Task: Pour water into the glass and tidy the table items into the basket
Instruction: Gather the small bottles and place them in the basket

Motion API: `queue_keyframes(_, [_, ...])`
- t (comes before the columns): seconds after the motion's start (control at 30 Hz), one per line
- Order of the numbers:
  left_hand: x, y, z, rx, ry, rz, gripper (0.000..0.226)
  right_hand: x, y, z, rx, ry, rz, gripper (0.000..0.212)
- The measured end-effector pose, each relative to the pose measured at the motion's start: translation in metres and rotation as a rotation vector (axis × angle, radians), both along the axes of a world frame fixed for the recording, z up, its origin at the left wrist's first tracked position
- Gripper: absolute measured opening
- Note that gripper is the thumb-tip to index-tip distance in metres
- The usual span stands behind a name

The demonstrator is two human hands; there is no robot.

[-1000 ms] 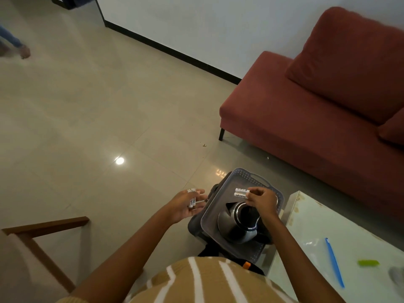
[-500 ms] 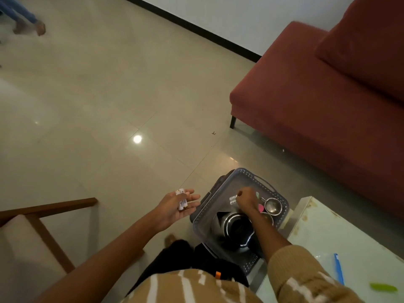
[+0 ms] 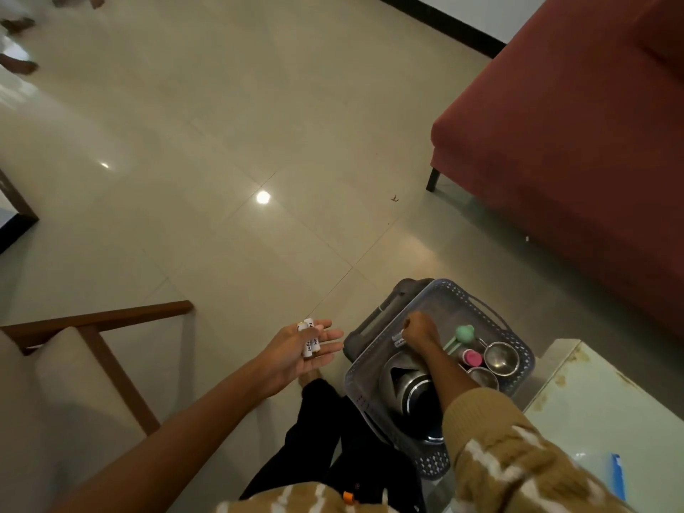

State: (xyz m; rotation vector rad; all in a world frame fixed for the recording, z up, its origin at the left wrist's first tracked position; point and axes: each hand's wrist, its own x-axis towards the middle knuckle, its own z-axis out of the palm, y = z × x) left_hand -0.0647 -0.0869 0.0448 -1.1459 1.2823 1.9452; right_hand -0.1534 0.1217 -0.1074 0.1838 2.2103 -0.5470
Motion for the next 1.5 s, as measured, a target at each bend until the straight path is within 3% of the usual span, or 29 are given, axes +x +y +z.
queue_keyframes(0.3, [0.003,-0.002,-0.009,0.0,-0.061,-0.01,0.019,-0.001,0.002,-0.015,-0.01,-0.044,-0.023,0.022])
queue_keyframes(0.47, [0.006,-0.006,-0.009,-0.031,-0.057,-0.004,0.018,0.0,0.002,-0.02,-0.058,-0.184,0.005,0.023])
queue_keyframes(0.8, [0.017,-0.011,-0.007,-0.055,-0.068,0.007,0.017,-0.001,0.0,-0.03,-0.007,-0.101,0.092,0.023])
queue_keyframes(0.93, [0.025,-0.01,-0.01,-0.059,-0.091,0.027,0.017,0.002,-0.009,-0.029,-0.007,-0.164,0.189,0.014])
queue_keyframes(1.07, [0.033,-0.01,-0.007,-0.057,-0.093,0.049,0.02,0.001,-0.018,-0.034,-0.027,-0.228,0.269,0.028])
queue_keyframes(1.17, [0.041,-0.011,-0.004,-0.058,-0.09,0.061,0.022,0.005,-0.028,-0.031,-0.042,-0.264,0.397,0.016])
queue_keyframes(1.27, [0.044,-0.011,-0.003,-0.059,-0.092,0.08,0.023,0.009,-0.032,-0.039,-0.025,-0.311,0.523,0.033])
queue_keyframes(1.5, [0.046,-0.011,-0.001,-0.061,-0.075,0.092,0.022,0.015,-0.043,-0.016,-0.032,-0.34,0.701,0.034])
